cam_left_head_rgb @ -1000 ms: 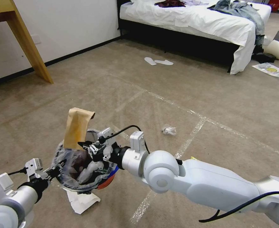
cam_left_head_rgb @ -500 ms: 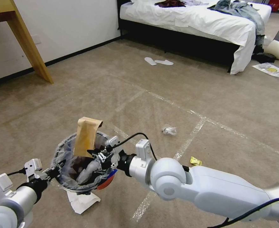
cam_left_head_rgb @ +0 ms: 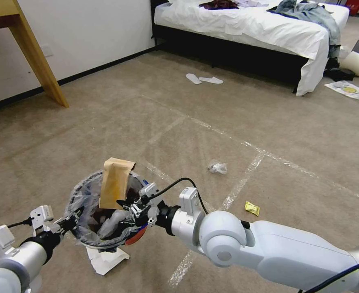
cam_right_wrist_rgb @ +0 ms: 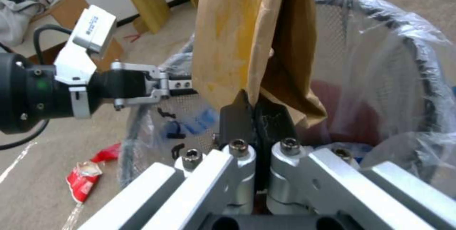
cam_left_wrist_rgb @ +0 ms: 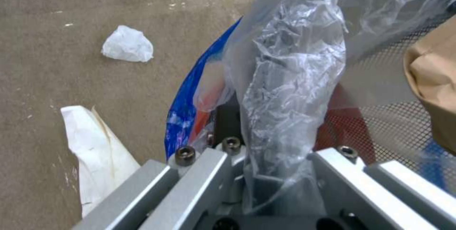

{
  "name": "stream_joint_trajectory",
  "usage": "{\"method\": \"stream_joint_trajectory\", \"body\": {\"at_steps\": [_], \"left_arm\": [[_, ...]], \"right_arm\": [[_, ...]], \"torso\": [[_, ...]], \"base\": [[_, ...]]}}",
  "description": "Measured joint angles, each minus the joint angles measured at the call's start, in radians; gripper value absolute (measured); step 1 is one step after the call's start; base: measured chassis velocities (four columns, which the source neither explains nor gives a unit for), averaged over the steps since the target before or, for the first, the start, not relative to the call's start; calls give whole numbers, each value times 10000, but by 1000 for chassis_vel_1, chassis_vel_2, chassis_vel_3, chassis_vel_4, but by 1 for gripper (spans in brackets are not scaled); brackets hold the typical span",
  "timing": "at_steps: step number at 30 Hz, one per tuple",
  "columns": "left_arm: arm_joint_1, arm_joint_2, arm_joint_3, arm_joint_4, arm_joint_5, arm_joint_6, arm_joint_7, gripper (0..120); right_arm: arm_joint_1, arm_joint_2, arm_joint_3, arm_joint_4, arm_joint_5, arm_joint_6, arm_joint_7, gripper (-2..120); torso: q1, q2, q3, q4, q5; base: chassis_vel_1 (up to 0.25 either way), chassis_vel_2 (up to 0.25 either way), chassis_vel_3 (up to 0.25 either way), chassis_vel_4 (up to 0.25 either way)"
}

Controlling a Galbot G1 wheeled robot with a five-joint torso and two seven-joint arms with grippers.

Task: Pick up the trash bin and place the garbage on the floor into it.

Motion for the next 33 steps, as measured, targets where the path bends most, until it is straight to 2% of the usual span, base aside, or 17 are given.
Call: {"method": "stream_joint_trajectory", "body": {"at_steps": [24,25,26,29,31,33], "left_arm": [[-71,-24,17,-12,1,-1,14,1],[-71,-20,13,-12,-4,0,15,1],[-71,-20,13,-12,-4,0,15,1],[-76,-18,5,-11,-13,-3,24,1],[-83,-17,3,-7,-17,-5,24,1],[-93,-21,0,22,-19,-10,25,1]], "right_arm": [[-189,69,-110,-268,-353,-91,-31,1],[-189,86,-164,-268,-370,-126,-36,8],[-189,86,-164,-268,-370,-126,-36,8],[-168,154,-283,-304,-394,-154,-35,22],[-148,168,-309,-314,-395,-159,-33,25],[-102,197,-349,-342,-395,-165,-28,36]], "torso": [[0,0,0,0,-2],[0,0,0,0,-2],[0,0,0,0,-2],[0,0,0,0,-2],[0,0,0,0,-2],[-1,0,1,0,-2]], "base": [[0,0,0,0],[0,0,0,0],[0,0,0,0],[0,0,0,0],[0,0,0,0],[0,0,0,0]]}}
